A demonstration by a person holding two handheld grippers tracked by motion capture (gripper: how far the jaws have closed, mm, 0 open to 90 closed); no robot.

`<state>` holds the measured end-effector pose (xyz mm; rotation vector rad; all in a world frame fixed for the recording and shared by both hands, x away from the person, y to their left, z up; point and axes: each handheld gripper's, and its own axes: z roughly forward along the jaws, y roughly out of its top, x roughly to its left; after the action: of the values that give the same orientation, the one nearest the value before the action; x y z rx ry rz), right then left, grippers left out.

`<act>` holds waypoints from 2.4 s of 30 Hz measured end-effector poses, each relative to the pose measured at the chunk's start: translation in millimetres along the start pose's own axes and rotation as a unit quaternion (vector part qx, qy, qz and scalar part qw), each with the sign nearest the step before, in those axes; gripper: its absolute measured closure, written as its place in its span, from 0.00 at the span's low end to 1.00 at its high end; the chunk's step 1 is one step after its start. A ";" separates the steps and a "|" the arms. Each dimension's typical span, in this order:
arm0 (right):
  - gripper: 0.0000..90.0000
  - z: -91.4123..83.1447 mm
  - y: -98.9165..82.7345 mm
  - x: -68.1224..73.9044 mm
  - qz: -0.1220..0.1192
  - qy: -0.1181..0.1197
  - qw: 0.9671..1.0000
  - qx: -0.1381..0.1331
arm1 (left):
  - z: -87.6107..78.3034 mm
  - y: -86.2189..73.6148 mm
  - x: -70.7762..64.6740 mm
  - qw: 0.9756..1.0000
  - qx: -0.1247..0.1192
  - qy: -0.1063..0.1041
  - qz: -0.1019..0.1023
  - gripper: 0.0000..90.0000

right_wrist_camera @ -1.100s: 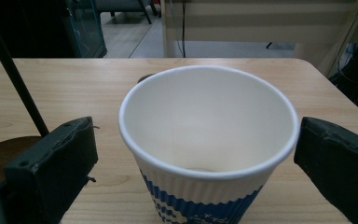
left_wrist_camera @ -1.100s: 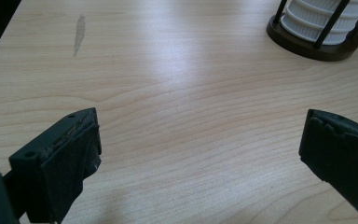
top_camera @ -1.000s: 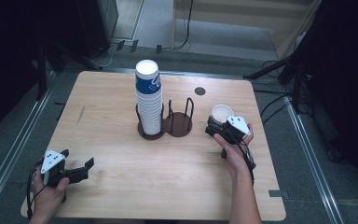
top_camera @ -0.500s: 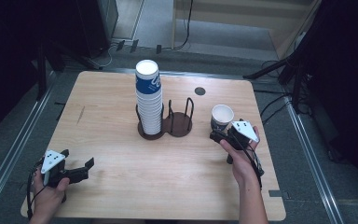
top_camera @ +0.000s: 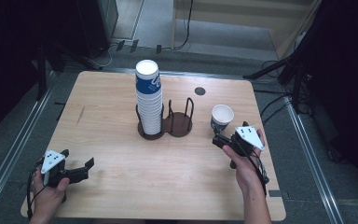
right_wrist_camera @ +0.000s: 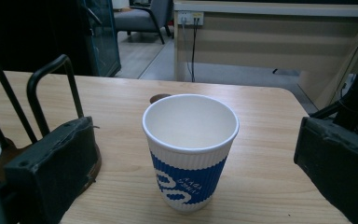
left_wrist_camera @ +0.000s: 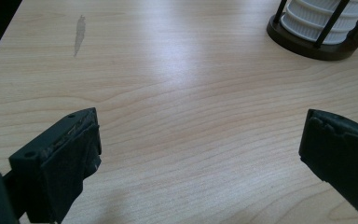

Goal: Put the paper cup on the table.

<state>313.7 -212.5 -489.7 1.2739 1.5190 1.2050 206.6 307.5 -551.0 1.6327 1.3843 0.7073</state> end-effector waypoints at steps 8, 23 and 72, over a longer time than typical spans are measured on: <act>0.00 -16.3 -1.5 -3.4 0.004 -0.002 1.000 -0.005 | 0.1 -0.1 0.2 1.000 -0.002 0.000 -0.002 0.00; 0.00 -44.5 -16.5 -23.3 0.012 -0.017 1.000 -0.002 | 0.0 -0.1 0.5 1.000 -0.002 0.000 -0.004 0.00; 0.00 -118.9 -86.2 -86.9 0.002 -0.056 0.998 0.029 | -0.8 -0.4 2.1 1.000 -0.007 0.002 -0.011 0.00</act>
<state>195.5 -321.7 -546.6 1.3603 1.4807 1.0810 206.1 309.7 -551.2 1.6045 1.3942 0.7061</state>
